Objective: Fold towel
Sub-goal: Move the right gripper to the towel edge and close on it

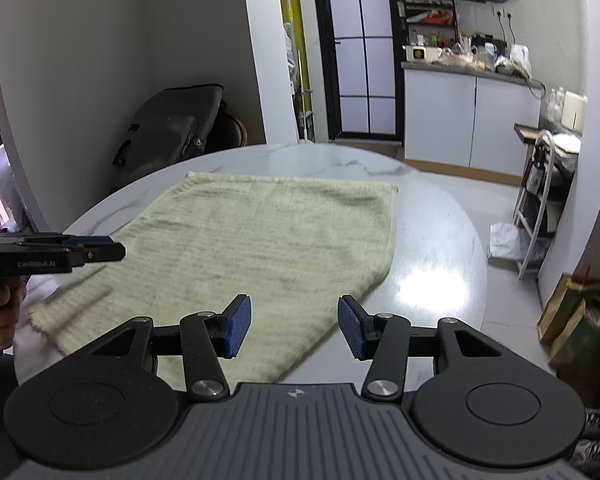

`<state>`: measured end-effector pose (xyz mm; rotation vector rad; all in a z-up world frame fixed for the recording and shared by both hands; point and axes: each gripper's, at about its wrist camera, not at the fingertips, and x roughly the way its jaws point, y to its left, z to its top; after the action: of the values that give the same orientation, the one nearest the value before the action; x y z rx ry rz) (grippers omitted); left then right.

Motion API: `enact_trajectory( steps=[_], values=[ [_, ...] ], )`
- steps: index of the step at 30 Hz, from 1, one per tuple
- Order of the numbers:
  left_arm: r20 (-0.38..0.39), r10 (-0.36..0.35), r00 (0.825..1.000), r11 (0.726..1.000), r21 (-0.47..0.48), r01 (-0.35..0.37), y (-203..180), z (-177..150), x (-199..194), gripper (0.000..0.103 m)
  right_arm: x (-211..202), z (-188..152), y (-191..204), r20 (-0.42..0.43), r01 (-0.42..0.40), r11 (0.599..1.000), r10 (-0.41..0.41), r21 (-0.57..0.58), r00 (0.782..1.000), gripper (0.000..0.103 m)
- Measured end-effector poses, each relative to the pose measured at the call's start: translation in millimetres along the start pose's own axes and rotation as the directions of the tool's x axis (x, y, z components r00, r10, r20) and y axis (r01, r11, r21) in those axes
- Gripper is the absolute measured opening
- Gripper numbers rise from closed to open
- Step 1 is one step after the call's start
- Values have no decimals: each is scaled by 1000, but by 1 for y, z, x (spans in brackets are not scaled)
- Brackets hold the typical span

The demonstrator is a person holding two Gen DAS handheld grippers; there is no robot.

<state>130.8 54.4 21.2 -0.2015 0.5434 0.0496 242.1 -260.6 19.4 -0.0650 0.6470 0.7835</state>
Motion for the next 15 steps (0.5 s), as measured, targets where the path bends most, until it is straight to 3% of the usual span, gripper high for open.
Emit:
enact_trajectory(
  steps=[3, 6, 15],
  values=[
    [-27, -22, 999, 1000, 13, 23, -4, -5, -6, 47, 0, -6, 2, -9, -21, 999, 22, 41, 1000, 53],
    [-3, -37, 999, 998, -47, 37, -5, -13, -14, 65, -1, -10, 5, -15, -10, 998, 11, 57, 1000, 53],
    [39, 8, 999, 1000, -24, -7, -15, -29, -17, 65, 6, -20, 17, -47, 35, 996, -31, 79, 998, 53]
  ],
)
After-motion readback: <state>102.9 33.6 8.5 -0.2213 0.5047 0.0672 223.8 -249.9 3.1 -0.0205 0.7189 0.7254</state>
